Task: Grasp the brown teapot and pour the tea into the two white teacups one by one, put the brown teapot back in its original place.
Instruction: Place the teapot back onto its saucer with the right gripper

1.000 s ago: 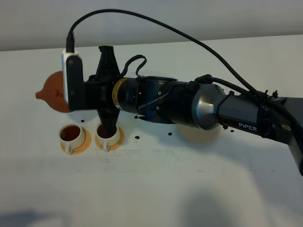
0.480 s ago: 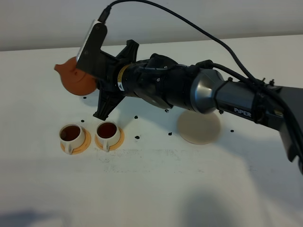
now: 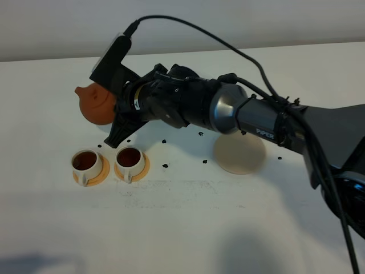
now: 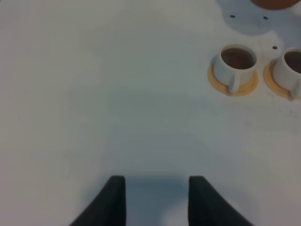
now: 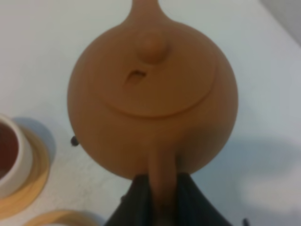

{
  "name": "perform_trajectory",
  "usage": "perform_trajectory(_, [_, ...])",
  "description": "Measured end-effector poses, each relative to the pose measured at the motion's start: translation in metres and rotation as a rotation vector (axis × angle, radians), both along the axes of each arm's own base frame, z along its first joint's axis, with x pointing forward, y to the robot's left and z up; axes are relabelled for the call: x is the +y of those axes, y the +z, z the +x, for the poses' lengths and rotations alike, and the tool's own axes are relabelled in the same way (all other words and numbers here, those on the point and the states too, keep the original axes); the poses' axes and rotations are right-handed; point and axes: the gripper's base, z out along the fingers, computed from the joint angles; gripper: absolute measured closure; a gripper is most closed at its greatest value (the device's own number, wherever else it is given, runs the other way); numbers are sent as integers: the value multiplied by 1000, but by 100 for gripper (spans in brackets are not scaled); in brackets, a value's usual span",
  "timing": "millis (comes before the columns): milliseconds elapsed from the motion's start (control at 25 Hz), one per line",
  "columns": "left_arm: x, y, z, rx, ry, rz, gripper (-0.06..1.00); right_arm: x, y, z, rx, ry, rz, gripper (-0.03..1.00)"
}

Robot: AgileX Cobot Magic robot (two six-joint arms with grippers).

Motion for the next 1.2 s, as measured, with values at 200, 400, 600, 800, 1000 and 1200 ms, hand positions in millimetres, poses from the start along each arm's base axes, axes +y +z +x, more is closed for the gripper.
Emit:
perform_trajectory(200, [0,0,0,0,0,0,62,2,-15,0,38,-8,-6,86])
perform_trajectory(400, [0,0,0,0,0,0,62,6,-24,0,49,-6,2,86])
perform_trajectory(600, [0,0,0,0,0,0,62,9,-33,0,57,-6,14,86])
perform_trajectory(800, [0,0,0,0,0,0,62,10,-41,0,61,-7,21,86])
perform_trajectory(1000, [0,0,0,0,0,0,62,11,-41,1,52,-6,29,86])
perform_trajectory(1200, [0,0,0,0,0,0,62,12,-52,2,63,-6,19,86])
